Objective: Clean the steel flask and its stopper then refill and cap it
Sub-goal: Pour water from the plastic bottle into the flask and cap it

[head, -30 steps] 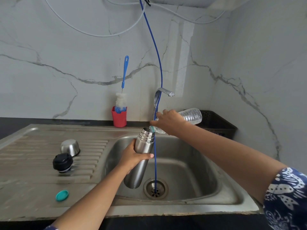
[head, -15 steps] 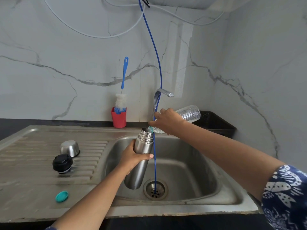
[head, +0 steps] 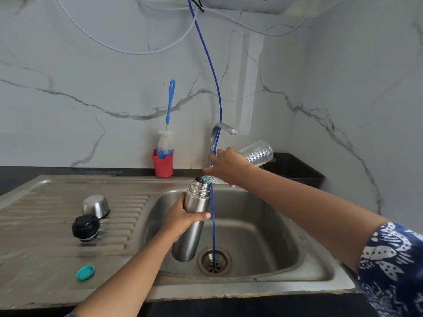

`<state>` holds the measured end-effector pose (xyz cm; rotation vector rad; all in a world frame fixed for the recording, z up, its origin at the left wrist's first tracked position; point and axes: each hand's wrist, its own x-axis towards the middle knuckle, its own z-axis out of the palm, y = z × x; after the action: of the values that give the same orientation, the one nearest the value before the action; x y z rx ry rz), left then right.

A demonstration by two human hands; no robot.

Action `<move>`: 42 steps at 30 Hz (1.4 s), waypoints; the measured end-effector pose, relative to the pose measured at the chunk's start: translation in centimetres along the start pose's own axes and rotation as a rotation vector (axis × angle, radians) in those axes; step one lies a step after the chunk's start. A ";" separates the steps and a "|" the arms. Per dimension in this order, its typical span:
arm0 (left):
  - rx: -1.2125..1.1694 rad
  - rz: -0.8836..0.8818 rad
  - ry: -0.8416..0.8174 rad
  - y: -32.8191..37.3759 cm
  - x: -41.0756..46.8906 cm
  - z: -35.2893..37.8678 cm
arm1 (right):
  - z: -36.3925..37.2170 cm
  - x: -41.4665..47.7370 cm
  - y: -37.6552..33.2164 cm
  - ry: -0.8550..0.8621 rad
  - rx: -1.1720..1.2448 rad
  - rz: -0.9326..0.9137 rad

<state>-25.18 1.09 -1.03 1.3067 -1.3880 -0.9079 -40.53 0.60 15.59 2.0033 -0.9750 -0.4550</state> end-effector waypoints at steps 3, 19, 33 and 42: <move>-0.010 0.006 -0.002 0.0 0.0 0.0 | -0.2 0.1 -0.1 0.010 -0.021 -0.012; -0.056 0.014 0.012 0.1 0.1 0.0 | 0.1 0.5 -0.2 0.105 -0.102 -0.051; -0.034 0.026 0.011 -0.1 0.2 0.0 | 0.2 1.5 -0.3 0.119 -0.178 -0.076; -0.052 0.028 0.007 0.2 0.0 0.1 | -0.2 2.0 -0.6 0.117 -0.174 -0.077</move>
<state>-25.28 1.07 -0.89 1.2472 -1.3655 -0.9138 -38.88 -0.62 15.24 1.8927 -0.7624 -0.4432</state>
